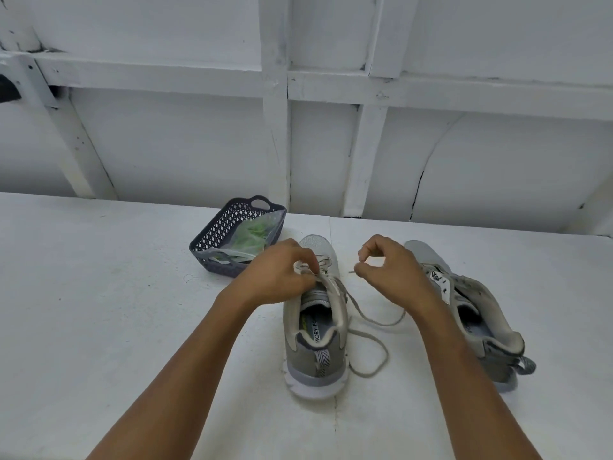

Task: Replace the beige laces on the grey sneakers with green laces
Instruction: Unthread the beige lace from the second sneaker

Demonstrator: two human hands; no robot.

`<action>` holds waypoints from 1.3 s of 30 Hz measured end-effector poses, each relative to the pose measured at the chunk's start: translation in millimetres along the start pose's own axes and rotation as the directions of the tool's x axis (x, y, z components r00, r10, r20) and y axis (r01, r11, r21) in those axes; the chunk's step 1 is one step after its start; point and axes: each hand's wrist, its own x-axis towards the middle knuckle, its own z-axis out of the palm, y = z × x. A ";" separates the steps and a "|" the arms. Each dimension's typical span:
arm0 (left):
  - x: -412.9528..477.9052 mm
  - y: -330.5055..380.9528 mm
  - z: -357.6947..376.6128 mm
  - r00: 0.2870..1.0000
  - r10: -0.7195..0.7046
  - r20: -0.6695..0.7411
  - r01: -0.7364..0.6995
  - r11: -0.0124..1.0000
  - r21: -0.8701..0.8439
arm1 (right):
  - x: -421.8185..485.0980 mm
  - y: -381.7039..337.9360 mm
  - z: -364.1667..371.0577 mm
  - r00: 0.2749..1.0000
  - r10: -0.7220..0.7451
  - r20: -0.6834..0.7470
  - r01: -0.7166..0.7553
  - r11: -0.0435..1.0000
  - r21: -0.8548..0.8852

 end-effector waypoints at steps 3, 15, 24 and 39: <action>4.0 5.5 5.9 0.995 0.091 -0.033 -0.083 0.979 0.188 | -6.6 -5.3 2.2 0.990 0.001 0.143 0.008 0.998 -0.062; -1.7 -1.6 22.8 0.867 0.154 -0.474 -0.086 0.983 0.162 | -9.8 -15.8 16.2 0.976 0.002 0.218 0.048 0.973 -0.225; -3.2 -1.3 14.9 0.944 0.162 -0.287 -0.148 0.987 0.069 | -6.4 -11.3 18.6 0.966 0.012 0.258 0.030 0.987 -0.160; -1.5 11.1 -3.8 0.946 -0.100 -0.309 -0.188 0.606 -0.773 | 1.2 -5.7 21.3 0.939 0.053 0.339 -0.032 0.997 -0.069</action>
